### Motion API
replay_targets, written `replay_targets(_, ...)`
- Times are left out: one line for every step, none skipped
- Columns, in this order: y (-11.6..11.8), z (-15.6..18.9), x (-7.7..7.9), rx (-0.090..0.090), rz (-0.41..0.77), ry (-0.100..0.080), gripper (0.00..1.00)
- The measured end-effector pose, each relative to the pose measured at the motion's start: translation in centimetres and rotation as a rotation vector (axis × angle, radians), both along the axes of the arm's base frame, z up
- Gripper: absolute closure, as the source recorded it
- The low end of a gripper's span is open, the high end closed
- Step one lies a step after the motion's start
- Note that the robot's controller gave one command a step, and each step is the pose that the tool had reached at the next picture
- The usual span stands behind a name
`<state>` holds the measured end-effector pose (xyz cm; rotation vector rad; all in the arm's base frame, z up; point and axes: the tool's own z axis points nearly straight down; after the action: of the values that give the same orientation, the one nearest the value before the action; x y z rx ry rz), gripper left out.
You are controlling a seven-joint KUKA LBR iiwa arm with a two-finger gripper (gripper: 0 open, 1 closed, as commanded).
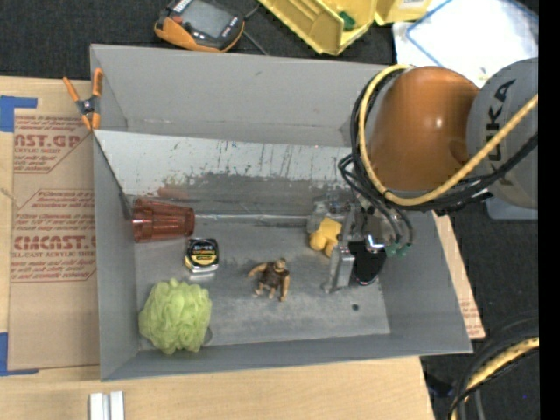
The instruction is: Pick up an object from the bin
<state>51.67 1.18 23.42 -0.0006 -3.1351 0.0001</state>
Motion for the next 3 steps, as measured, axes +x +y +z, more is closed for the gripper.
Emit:
replay_targets(0.0,0.5,0.1,0.0,0.0,-0.008,0.0)
replay_targets(2.9,-14.2,0.2,0.0,0.131,-0.012,0.0)
replay_targets(4.2,-7.1,-1.0,0.0,0.352,-0.021,0.0)
